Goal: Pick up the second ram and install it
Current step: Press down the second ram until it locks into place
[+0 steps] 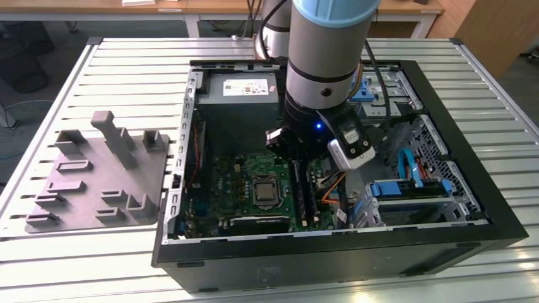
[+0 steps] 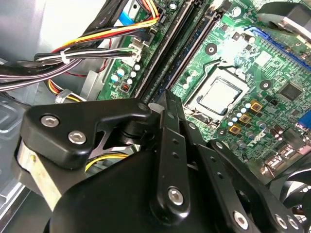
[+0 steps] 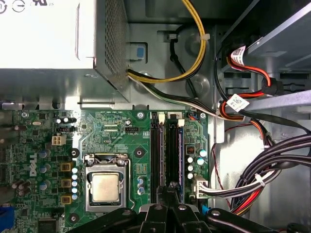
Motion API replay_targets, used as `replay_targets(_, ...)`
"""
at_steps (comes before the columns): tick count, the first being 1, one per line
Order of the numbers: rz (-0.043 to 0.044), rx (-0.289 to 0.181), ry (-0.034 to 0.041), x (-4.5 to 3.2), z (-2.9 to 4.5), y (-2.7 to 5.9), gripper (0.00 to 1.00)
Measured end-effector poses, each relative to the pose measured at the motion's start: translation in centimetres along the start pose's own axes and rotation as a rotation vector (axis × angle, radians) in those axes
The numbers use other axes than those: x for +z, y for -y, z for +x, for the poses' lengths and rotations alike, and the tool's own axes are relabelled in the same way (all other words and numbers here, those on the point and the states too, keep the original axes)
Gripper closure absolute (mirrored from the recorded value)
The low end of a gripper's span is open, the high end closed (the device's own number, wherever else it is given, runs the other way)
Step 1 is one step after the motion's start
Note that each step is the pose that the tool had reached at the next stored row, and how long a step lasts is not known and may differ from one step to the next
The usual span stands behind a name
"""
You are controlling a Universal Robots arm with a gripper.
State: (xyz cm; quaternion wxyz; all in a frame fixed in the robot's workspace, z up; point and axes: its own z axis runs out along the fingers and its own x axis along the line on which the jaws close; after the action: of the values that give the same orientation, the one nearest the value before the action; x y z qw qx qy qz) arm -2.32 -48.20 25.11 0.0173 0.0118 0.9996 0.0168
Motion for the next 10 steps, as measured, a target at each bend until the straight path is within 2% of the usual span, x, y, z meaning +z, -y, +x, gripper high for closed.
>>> replay_targets(2,0.0001,0.000,-0.0007,0.27,-0.03,-0.21,0.90)
replay_targets(10,-0.0002,0.000,-0.0020,1.82,-0.05,-2.61,0.90)
